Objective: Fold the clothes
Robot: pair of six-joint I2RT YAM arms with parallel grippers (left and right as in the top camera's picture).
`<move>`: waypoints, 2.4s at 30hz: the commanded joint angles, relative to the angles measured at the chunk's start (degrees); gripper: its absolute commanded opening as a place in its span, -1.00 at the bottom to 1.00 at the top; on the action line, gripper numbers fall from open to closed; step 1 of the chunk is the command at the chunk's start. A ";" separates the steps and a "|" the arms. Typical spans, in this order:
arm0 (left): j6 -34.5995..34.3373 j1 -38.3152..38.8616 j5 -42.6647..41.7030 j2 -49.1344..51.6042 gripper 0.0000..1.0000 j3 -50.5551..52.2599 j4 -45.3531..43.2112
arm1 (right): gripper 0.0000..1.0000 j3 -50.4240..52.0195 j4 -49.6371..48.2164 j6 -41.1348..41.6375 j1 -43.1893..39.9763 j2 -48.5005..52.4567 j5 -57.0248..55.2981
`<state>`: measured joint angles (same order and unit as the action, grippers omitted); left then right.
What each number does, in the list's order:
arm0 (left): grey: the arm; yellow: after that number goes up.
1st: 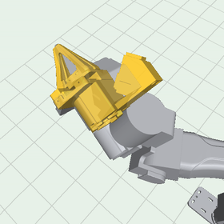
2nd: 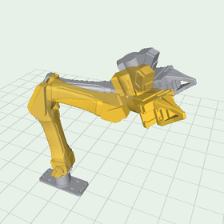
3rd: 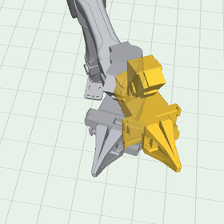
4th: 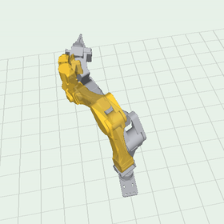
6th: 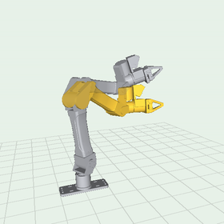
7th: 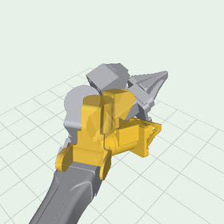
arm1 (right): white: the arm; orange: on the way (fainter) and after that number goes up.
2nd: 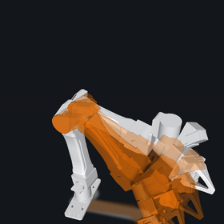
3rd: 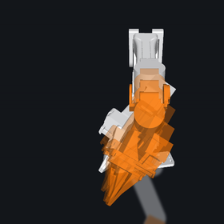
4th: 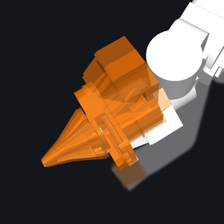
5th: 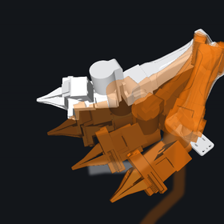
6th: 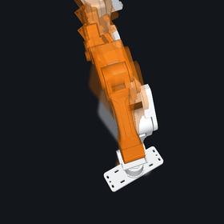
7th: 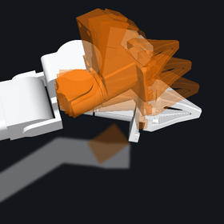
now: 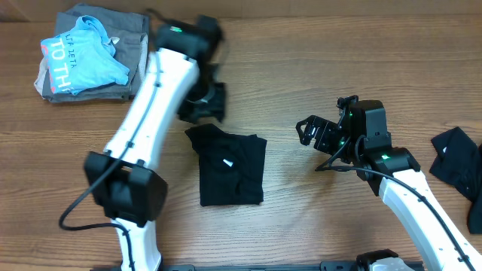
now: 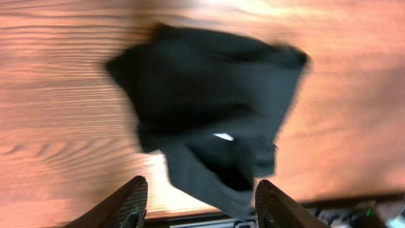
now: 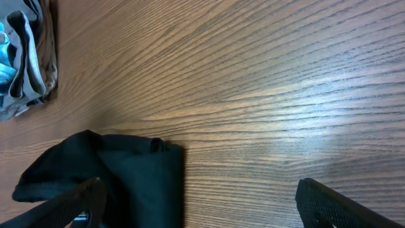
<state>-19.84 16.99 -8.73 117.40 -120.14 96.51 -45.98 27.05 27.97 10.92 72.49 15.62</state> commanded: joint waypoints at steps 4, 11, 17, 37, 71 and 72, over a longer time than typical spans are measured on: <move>0.52 -6.47 -1.40 -0.63 0.13 6.64 0.33 | 1.00 -0.59 -0.15 -0.76 -0.07 -0.13 -0.66; 1.95 -6.47 -2.43 -0.63 0.15 14.32 -2.40 | 1.00 -0.59 -0.15 -0.74 -0.07 -0.13 -0.61; 4.39 -6.47 -9.55 -0.63 0.19 17.86 -7.87 | 1.00 -0.59 -0.13 -0.74 -0.07 -0.13 -0.61; 4.46 -6.47 -20.79 -0.63 -0.92 24.39 -15.58 | 1.00 -0.59 -0.37 -0.74 -0.07 -0.13 -0.61; -24.96 10.25 -26.43 -0.52 -0.60 24.41 -36.59 | 1.00 -0.59 -0.55 -0.70 -0.07 -0.13 -0.59; -24.94 11.10 -26.47 -0.52 -0.58 24.41 -36.89 | 1.00 -0.59 -0.55 -0.66 -0.07 -0.13 -0.59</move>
<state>-41.71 25.80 -38.39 117.40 -95.92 60.10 -45.98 27.00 27.79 10.90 72.49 15.59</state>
